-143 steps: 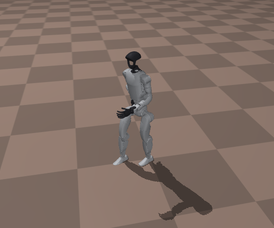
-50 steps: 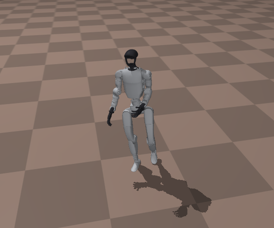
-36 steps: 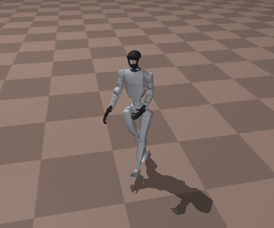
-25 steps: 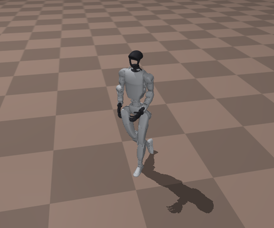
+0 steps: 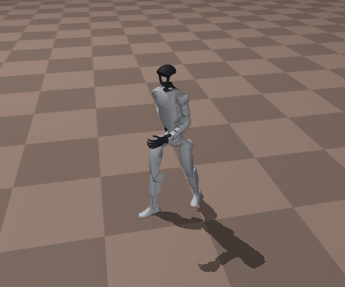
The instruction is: Walk run
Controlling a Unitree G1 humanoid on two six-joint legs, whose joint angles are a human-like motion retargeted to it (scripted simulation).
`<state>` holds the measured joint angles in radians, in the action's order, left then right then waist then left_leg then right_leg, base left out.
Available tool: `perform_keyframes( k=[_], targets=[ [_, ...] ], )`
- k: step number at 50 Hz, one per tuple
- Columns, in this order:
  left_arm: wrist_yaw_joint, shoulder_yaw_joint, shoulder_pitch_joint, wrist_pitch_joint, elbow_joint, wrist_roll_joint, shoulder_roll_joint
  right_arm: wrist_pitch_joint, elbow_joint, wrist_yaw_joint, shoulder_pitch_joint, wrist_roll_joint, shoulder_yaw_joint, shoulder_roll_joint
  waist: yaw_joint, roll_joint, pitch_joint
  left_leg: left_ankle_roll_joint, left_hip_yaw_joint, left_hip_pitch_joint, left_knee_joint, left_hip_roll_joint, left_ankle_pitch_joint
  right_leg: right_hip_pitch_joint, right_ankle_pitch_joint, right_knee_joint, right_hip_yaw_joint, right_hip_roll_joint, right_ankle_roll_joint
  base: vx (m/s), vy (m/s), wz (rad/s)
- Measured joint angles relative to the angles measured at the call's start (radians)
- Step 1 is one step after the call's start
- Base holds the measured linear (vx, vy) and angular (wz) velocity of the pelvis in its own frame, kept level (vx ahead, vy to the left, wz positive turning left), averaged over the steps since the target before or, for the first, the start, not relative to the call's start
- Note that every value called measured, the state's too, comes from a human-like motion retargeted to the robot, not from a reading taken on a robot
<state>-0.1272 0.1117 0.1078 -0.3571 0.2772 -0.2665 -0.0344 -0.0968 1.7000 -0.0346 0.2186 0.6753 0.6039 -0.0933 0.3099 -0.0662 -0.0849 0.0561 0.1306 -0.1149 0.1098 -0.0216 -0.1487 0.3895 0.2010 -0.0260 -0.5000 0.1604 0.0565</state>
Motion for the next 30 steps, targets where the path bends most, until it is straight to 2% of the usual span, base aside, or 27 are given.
perform_keyframes(
  k=[2,4,6,8,9,10,15,18,20,22,25,27,28,30],
  targets=[
    [-0.009,-0.001,0.027,0.008,0.018,-0.007,0.020,-0.012,-0.002,-0.016,-0.025,-0.007,0.002,-0.004,0.014,-0.010,-0.020,0.061,-0.010,-0.003,0.049,-0.029,0.133,-0.025,-0.010,-0.013,0.048,-0.040,0.036,0.81,-0.49,-0.05],
    [-0.015,-0.001,0.056,0.008,0.029,-0.006,0.038,-0.018,-0.014,-0.029,-0.060,-0.020,-0.004,-0.009,0.015,-0.005,-0.037,0.126,-0.028,0.017,0.150,-0.044,0.320,-0.054,-0.046,-0.029,0.072,-0.052,0.055,0.79,-0.51,-0.31],
    [-0.011,0.009,0.085,0.003,0.027,0.001,0.047,-0.027,-0.036,-0.034,-0.101,-0.029,-0.010,-0.010,0.023,0.030,-0.043,0.183,-0.063,0.067,0.315,-0.026,0.496,-0.094,-0.077,-0.028,0.096,-0.046,0.078,0.81,-0.58,-0.40],
    [-0.008,0.012,0.096,-0.002,0.021,0.007,0.044,-0.040,-0.071,-0.027,-0.151,-0.032,-0.030,-0.008,0.004,0.081,-0.051,0.195,-0.068,0.147,0.512,0.013,0.622,-0.126,-0.105,-0.023,0.148,-0.051,0.102,0.61,-0.52,-1.05],
    [-0.013,0.009,0.093,-0.002,0.022,0.009,0.040,-0.043,-0.093,-0.022,-0.178,-0.032,-0.043,-0.007,0.001,0.097,-0.053,0.184,-0.083,0.194,0.601,0.026,0.644,-0.142,-0.116,-0.021,0.163,-0.055,0.109,0.50,-0.44,-0.85],
    [-0.021,0.005,0.088,-0.001,0.025,0.010,0.037,-0.045,-0.115,-0.016,-0.206,-0.030,-0.058,-0.006,0.003,0.108,-0.054,0.168,-0.106,0.244,0.683,0.036,0.647,-0.157,-0.127,-0.018,0.173,-0.059,0.114,0.53,-0.46,-0.64],
    [-0.030,-0.012,0.084,0.001,0.019,0.010,0.025,-0.056,-0.216,-0.009,-0.357,0.028,-0.112,-0.012,-0.036,0.164,-0.038,0.103,-0.148,0.436,0.796,0.087,0.391,-0.226,-0.158,-0.003,0.277,-0.117,0.139,0.52,-0.44,-1.17],
    [-0.031,-0.026,0.088,-0.009,0.007,0.013,0.015,-0.078,-0.292,0.000,-0.434,0.057,-0.147,-0.011,-0.097,0.179,-0.013,0.023,-0.104,0.516,0.663,0.054,0.259,-0.261,-0.169,-0.008,0.365,-0.174,0.150,0.49,-0.35,-1.90],
    [-0.034,-0.037,0.097,-0.013,0.000,0.014,0.011,-0.095,-0.337,0.001,-0.477,0.069,-0.174,-0.010,-0.130,0.181,0.005,-0.027,-0.051,0.545,0.514,0.024,0.244,-0.290,-0.179,-0.013,0.410,-0.215,0.159,0.46,-0.28,-1.75],
    [-0.039,-0.046,0.107,-0.017,-0.004,0.010,0.009,-0.110,-0.376,0.001,-0.512,0.081,-0.197,-0.010,-0.153,0.171,0.024,-0.054,-0.040,0.551,0.339,0.026,0.249,-0.323,-0.190,-0.016,0.448,-0.262,0.168,0.62,-0.28,-1.55],
    [-0.045,-0.055,0.120,-0.018,-0.002,0.006,0.008,-0.129,-0.423,-0.002,-0.539,0.104,-0.221,-0.012,-0.177,0.151,0.044,-0.080,-0.030,0.550,0.098,0.048,0.189,-0.380,-0.209,-0.013,0.478,-0.318,0.176,0.60,-0.22,-1.26],
    [-0.046,-0.058,0.129,-0.017,-0.001,0.014,0.006,-0.141,-0.440,-0.009,-0.535,0.121,-0.229,-0.011,-0.191,0.152,0.052,-0.040,-0.086,0.552,-0.026,0.099,0.151,-0.420,-0.220,-0.013,0.495,-0.336,0.178,0.73,-0.22,-1.05],
    [-0.048,-0.060,0.131,-0.016,0.000,0.020,0.003,-0.145,-0.442,-0.015,-0.529,0.131,-0.228,-0.010,-0.197,0.152,0.057,0.009,-0.125,0.549,-0.080,0.121,0.148,-0.440,-0.225,-0.016,0.503,-0.347,0.180,0.65,-0.20,-0.88],
    [-0.054,-0.062,0.137,-0.017,0.000,0.035,-0.003,-0.148,-0.428,-0.031,-0.507,0.146,-0.223,-0.009,-0.200,0.156,0.063,0.060,-0.167,0.535,-0.122,0.147,0.142,-0.472,-0.226,-0.028,0.505,-0.362,0.181,0.66,-0.19,-0.64]
  ],
)
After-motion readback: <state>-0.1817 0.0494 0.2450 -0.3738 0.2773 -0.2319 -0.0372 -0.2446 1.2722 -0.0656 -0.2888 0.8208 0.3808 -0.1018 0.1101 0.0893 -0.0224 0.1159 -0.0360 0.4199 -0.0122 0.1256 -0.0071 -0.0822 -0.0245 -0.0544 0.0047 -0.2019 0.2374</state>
